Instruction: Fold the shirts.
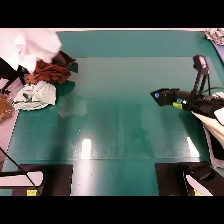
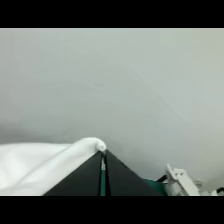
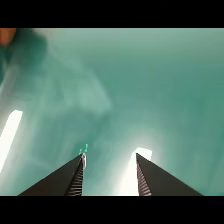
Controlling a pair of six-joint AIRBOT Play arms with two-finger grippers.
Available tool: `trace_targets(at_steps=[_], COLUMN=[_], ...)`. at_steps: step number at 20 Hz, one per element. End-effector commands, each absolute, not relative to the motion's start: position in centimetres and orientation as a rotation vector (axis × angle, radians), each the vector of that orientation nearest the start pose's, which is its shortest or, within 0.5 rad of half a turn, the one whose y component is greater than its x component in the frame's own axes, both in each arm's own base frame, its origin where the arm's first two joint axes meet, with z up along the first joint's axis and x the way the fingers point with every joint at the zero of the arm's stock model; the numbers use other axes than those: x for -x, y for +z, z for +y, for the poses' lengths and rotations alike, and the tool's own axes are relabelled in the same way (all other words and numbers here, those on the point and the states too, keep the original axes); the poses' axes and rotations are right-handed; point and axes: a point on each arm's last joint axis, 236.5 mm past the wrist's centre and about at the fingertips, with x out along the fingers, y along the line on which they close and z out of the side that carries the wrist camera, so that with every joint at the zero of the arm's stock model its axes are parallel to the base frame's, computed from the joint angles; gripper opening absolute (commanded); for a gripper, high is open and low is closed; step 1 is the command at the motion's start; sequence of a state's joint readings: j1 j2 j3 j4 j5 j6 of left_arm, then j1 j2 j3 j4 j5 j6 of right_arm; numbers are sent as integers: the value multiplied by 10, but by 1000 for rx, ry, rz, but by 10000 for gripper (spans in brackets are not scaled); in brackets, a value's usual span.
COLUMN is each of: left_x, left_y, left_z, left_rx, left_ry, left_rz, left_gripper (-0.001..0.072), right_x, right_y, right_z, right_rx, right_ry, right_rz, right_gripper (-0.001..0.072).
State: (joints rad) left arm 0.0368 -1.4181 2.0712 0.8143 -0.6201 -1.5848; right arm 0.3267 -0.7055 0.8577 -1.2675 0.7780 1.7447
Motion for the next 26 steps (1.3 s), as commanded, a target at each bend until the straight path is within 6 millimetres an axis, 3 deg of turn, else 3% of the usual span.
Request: trace_targets(at_steps=[1, 3, 5, 8, 10, 12, 13, 15, 17, 19, 20, 21, 23, 24, 26], left_x=[-455, -426, -396, -364, -358, -359, -362, -377, -389, -389, -386, -384, -380, -378, -382], left_y=[519, 521, 538, 555, 548, 523, 502, 433, 323, 201, 148, 111, 63, 50, 43], left_z=[-173, -235, -279, -314, -330, -345, -354, -363, -358, -322, -295, -270, -232, -223, -214], left_rx=[622, 623, 667, 668, 693, 654, 610, 441, 269, 105, 18, -44, -101, -107, -106], left_ry=[-634, -769, -867, -942, -987, -1015, -1021, -980, -863, -668, -556, -452, -284, -239, -189], left_rz=[-95, -69, -110, -185, -138, -44, 21, 198, 511, 839, 964, 1047, 1136, 1154, 1147], left_gripper=[24, 24, 25, 24, 24, 24, 24, 25, 25, 25, 25, 25, 25, 25, 26], right_x=[-348, -361, -372, -374, -363, -350, -344, -335, -328, -322, -319, -316, -308, -305, -296], right_y=[202, 239, 274, 329, 367, 398, 407, 408, 389, 359, 341, 324, 287, 270, 234], right_z=[137, 111, 74, -5, -52, -79, -88, -94, -90, -82, -76, -69, -47, -35, -11], right_rx=[-182, -87, -114, -296, -392, -471, -503, -556, -578, -597, -602, -596, -596, -595, -587], right_ry=[326, 248, 140, -72, -178, -222, -238, -251, -256, -258, -255, -244, -203, -177, -124], right_rz=[558, 467, 393, 262, 155, 65, 42, 64, 148, 238, 288, 332, 419, 456, 534], right_gripper=[364, 364, 364, 364, 364, 364, 364, 364, 364, 364, 364, 364, 364, 364, 364])
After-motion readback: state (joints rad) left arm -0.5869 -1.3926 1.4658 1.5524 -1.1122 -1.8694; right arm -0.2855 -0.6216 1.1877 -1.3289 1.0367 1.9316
